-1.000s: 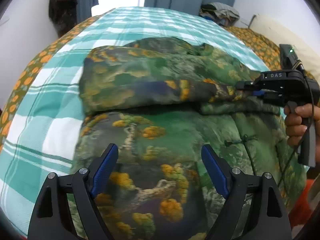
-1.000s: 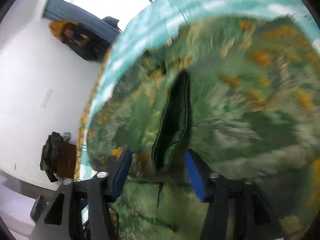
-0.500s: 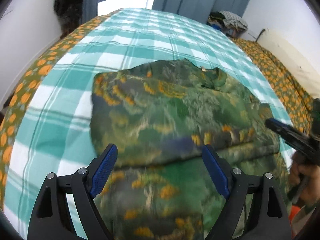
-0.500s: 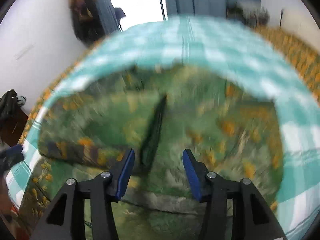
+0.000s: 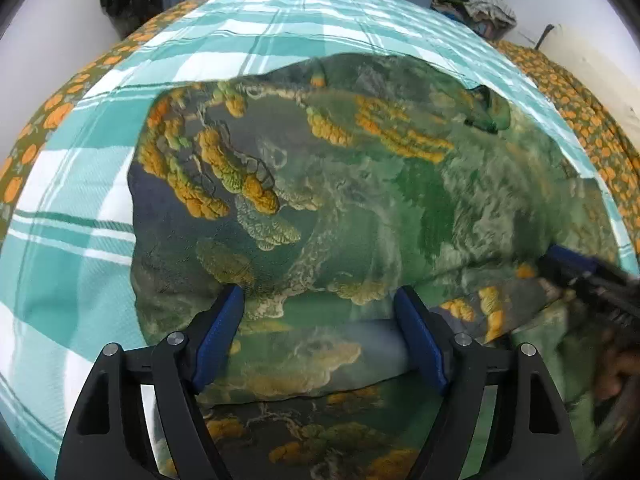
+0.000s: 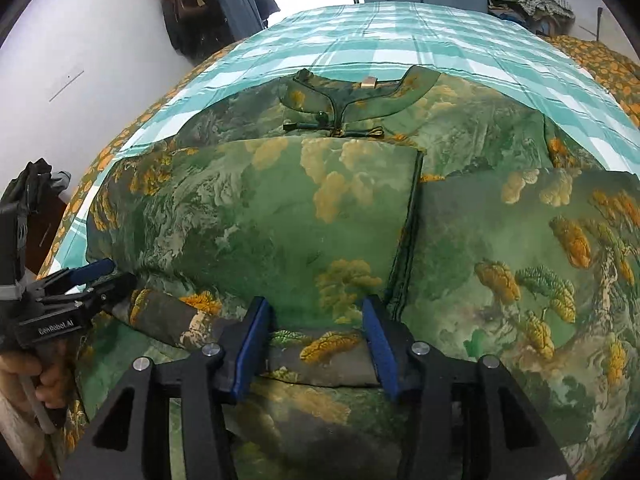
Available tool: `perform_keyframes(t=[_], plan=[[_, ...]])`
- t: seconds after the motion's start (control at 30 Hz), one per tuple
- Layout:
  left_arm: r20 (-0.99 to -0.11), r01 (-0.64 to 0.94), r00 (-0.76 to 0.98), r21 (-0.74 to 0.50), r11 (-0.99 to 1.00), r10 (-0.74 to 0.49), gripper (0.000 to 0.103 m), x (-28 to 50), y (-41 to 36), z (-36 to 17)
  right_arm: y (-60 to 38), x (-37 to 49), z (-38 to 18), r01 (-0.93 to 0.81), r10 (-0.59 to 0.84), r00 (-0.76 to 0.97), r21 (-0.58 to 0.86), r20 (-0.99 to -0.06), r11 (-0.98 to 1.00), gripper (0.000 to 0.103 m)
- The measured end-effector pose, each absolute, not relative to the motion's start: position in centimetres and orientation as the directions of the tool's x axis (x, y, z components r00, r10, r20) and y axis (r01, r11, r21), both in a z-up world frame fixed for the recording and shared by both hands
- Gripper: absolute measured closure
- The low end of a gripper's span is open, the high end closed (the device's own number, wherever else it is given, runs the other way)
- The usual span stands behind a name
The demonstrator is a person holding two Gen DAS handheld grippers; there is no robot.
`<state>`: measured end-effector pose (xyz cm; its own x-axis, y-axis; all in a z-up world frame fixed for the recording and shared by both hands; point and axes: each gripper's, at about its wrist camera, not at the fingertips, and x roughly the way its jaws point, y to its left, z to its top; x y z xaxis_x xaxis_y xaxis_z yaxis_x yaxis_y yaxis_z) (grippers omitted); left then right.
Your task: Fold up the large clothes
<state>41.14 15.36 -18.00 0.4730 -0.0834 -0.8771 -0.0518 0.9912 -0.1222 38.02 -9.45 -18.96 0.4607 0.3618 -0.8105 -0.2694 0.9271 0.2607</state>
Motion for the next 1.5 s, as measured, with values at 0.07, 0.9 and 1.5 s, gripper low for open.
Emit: perform_keyframes(t=[0.07, 0.9, 1.5], plan=[[-0.869, -0.052, 0.478, -0.175, 0.983, -0.130, 0.023, 42.1, 15.8, -16.4, -9.6, 37.8, -18.8, -0.269, 0.363, 0.465, 0.262, -0.807, 0.927, 0.055], [-0.825, -0.095, 0.559, -0.166, 0.982, -0.086, 0.006, 49.8, 17.7, -19.2, -9.6, 37.1, -19.2, -0.272, 0.392, 0.503, 0.289, -0.770, 0.918, 0.055], [-0.861, 0.169, 0.484, -0.086, 0.982, -0.159, 0.005, 24.8, 11.5, -16.6, -12.4, 25.3, -14.6, -0.256, 0.221, 0.558, 0.087, -0.800, 0.963, 0.043]])
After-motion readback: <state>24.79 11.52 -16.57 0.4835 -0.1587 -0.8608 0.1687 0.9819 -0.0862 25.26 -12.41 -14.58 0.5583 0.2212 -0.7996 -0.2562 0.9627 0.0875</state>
